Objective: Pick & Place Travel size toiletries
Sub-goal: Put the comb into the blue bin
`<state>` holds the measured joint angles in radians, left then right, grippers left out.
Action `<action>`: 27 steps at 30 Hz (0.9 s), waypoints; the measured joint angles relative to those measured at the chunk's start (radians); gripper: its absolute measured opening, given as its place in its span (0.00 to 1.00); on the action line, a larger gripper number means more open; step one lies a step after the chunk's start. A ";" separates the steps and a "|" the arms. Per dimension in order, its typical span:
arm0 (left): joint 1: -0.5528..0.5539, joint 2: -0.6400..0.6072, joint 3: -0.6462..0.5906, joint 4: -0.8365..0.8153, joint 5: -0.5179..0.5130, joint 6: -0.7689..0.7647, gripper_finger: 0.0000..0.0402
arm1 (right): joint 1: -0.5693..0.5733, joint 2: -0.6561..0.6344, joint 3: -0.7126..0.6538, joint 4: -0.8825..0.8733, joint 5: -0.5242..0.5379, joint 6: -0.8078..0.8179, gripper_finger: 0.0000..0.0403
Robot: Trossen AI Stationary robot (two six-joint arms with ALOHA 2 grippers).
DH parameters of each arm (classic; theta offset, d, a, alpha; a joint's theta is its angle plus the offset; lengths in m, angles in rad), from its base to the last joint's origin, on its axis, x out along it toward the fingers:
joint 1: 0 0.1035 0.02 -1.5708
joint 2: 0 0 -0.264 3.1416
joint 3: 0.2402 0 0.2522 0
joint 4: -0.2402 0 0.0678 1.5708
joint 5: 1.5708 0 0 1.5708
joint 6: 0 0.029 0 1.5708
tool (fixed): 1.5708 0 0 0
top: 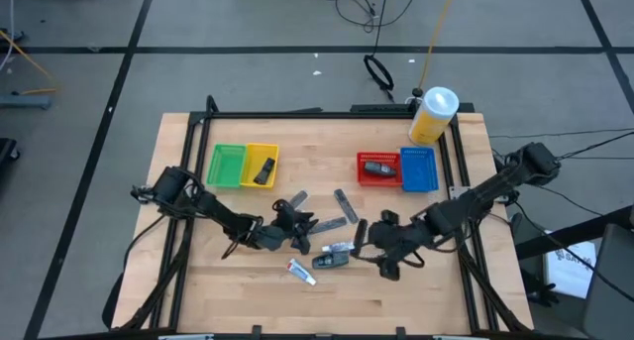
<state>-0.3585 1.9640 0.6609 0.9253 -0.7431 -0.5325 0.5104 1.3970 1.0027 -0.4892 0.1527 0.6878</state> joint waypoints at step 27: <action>-0.002 0.000 0.000 -0.018 0.000 -0.026 0.28 | -0.128 0.070 -0.400 0.649 -0.005 -0.564 0.66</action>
<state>-0.3603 1.9636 0.6609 0.9077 -0.7429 -0.5588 0.3825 1.4666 0.6025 0.1596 0.1473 0.1237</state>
